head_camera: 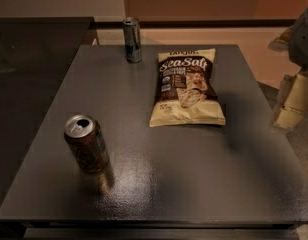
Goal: Pick orange can
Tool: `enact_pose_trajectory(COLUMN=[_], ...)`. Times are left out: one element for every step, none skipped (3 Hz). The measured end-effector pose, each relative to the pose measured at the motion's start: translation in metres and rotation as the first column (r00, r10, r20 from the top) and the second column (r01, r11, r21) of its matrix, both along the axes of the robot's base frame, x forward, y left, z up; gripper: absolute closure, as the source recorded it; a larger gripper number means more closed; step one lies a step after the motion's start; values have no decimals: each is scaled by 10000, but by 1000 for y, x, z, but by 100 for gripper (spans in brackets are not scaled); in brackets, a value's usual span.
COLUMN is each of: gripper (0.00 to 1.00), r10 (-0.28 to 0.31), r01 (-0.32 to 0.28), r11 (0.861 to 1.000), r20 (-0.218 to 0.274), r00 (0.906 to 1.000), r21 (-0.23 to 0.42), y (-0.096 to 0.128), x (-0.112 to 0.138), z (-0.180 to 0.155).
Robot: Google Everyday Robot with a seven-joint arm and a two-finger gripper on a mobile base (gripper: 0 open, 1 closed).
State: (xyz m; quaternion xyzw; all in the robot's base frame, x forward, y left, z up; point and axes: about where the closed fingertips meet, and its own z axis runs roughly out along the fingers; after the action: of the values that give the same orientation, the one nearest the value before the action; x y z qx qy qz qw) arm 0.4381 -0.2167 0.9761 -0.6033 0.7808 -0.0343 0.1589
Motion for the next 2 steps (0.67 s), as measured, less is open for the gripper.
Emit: enact_pose_trajectory(gripper=[0, 0], r10=[4, 463], r01=[-4, -467], r11=[10000, 9980], r20=[20, 93], r00=[10000, 9989], r21=[3, 434], y=[1, 26], x=[0, 3], z=[1, -6])
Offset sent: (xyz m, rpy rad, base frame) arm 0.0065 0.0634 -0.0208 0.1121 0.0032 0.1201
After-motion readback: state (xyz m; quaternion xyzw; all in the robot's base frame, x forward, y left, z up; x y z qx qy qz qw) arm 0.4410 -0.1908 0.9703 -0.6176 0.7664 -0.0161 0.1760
